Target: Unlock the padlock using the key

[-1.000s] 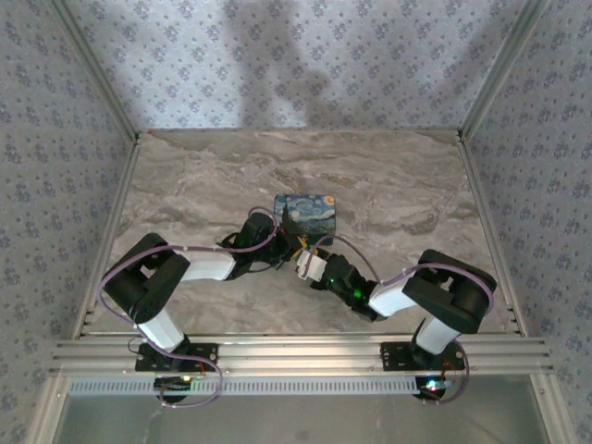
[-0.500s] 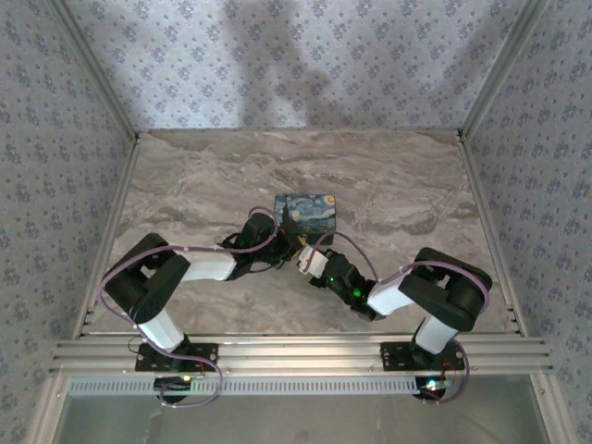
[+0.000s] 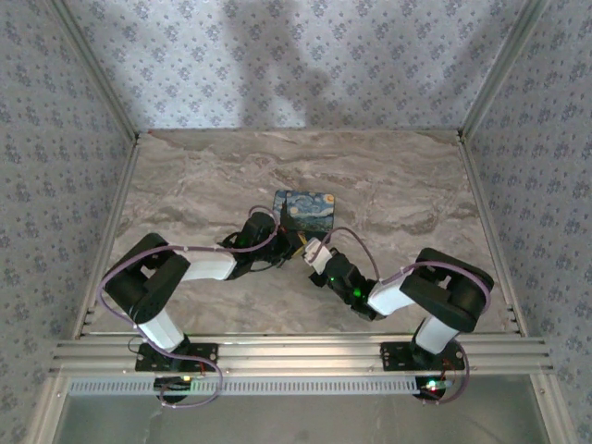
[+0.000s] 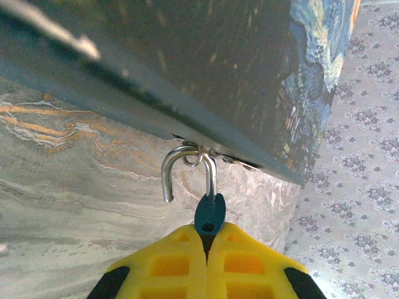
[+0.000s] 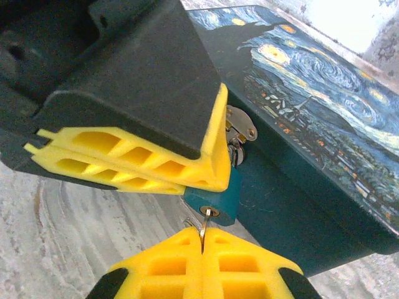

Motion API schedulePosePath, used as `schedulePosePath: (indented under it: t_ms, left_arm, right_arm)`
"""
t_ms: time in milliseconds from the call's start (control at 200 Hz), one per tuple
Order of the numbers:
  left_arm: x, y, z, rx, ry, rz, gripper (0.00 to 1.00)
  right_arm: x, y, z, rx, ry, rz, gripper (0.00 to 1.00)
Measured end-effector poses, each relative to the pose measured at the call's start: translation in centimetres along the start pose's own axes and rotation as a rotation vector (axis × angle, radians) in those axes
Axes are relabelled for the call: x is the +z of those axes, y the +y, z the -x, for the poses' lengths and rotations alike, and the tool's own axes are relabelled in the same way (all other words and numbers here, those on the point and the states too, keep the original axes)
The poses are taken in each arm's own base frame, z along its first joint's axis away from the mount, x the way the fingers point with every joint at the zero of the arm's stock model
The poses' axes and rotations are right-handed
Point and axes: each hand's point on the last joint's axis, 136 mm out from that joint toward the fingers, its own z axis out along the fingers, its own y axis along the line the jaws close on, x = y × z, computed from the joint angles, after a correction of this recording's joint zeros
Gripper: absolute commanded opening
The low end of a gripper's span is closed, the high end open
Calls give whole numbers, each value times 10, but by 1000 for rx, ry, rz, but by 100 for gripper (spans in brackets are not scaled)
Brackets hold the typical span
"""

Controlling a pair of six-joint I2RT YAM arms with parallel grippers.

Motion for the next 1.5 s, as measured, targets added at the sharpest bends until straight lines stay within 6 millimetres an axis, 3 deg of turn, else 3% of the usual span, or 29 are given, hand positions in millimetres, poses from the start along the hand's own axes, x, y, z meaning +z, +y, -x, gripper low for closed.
schedulePosePath:
  t_ms: [185, 355, 550, 750, 869, 1104, 1354, 1504]
  left_arm:
    - [-3, 2, 0, 34, -1, 14, 29]
    - [-22, -7, 8, 77, -35, 18, 44]
    - [-57, -15, 39, 107, -125, 11, 55]
    - [-82, 3, 73, 124, -200, 83, 64]
    - [-88, 6, 85, 146, -198, 112, 65]
    - [-73, -14, 100, 244, -136, 119, 67]
    - [-47, -3, 99, 261, -42, 148, 69]
    - [-32, -7, 101, 272, 6, 134, 67]
  right_arm:
    - [0, -1, -6, 112, 15, 20, 0]
    - [1, -6, -20, 252, 53, 63, 0]
    - [-1, -7, -33, 436, 95, 156, 0]
    - [0, -6, -41, 610, 134, 245, 0]
    - [2, -7, -47, 689, 150, 271, 10]
    - [0, -13, -42, 765, 139, 312, 28]
    - [-12, -35, -38, 783, 145, 286, 52]
    - [-15, -33, -24, 774, 131, 346, 58]
